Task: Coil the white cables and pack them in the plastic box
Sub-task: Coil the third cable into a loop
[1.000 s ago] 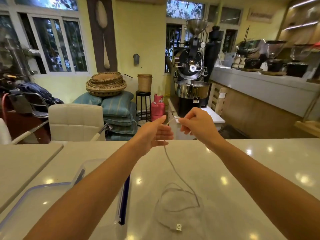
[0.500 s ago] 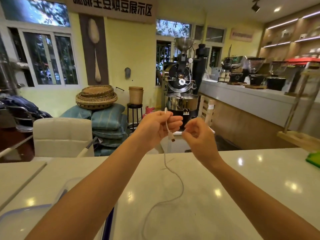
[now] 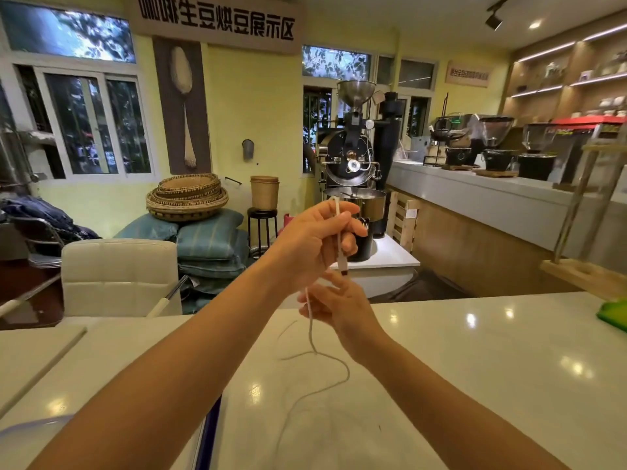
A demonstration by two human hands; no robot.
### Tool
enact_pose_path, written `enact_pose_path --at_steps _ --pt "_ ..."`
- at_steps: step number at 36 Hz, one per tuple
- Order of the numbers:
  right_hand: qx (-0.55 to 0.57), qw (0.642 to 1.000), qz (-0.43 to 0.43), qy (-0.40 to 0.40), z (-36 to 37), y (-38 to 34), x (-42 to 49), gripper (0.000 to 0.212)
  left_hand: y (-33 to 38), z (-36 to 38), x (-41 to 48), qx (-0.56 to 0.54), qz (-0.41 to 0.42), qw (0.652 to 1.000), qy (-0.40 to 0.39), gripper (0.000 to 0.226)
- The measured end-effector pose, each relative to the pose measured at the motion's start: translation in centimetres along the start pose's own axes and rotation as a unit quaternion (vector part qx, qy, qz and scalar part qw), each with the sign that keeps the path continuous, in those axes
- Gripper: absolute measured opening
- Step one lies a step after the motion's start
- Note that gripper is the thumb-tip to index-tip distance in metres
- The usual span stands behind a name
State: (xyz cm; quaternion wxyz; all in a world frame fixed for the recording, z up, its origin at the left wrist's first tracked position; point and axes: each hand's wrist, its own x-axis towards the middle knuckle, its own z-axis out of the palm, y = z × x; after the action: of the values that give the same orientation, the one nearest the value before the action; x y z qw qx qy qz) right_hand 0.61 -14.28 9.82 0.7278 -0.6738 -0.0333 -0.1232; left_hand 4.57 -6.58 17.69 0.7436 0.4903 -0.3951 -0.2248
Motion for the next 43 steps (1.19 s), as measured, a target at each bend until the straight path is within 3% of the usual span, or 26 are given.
enact_pose_path --at_steps 5,11,16,22,24,28,36,43 --pt "-0.032 0.998 0.034 -0.041 0.0 0.1 -1.1 0.016 0.2 -1.8 0.8 0.102 0.021 0.994 0.041 0.022" --pt "-0.172 0.985 -0.004 -0.031 -1.3 -0.7 -1.6 0.015 -0.3 -4.1 1.0 0.317 0.005 0.946 0.074 0.020" --pt "-0.331 0.941 -0.063 -0.012 -3.1 -2.9 -1.6 0.012 -0.8 -5.1 0.7 0.412 0.003 0.910 0.055 0.025" --pt "-0.417 0.896 -0.152 -0.013 -4.4 -6.8 -0.4 0.012 -1.9 -5.3 -0.2 0.477 -0.036 0.876 0.054 0.023" --pt "-0.438 0.881 -0.178 -0.020 -4.7 -8.0 0.4 0.015 -2.4 -4.9 -0.8 0.470 -0.047 0.880 0.039 0.022" --pt "-0.464 0.860 -0.213 -0.009 -5.5 -9.8 2.0 0.018 -2.8 -3.6 -2.3 0.385 -0.055 0.921 0.017 0.028" --pt "-0.361 0.912 -0.192 0.021 -6.1 -9.4 4.2 0.011 -2.3 -0.8 -4.1 0.258 -0.011 0.966 -0.007 0.028" --pt "-0.121 0.985 -0.120 -0.028 -4.7 -5.6 3.4 0.011 -1.2 0.5 -3.9 0.164 0.036 0.986 0.006 0.026"
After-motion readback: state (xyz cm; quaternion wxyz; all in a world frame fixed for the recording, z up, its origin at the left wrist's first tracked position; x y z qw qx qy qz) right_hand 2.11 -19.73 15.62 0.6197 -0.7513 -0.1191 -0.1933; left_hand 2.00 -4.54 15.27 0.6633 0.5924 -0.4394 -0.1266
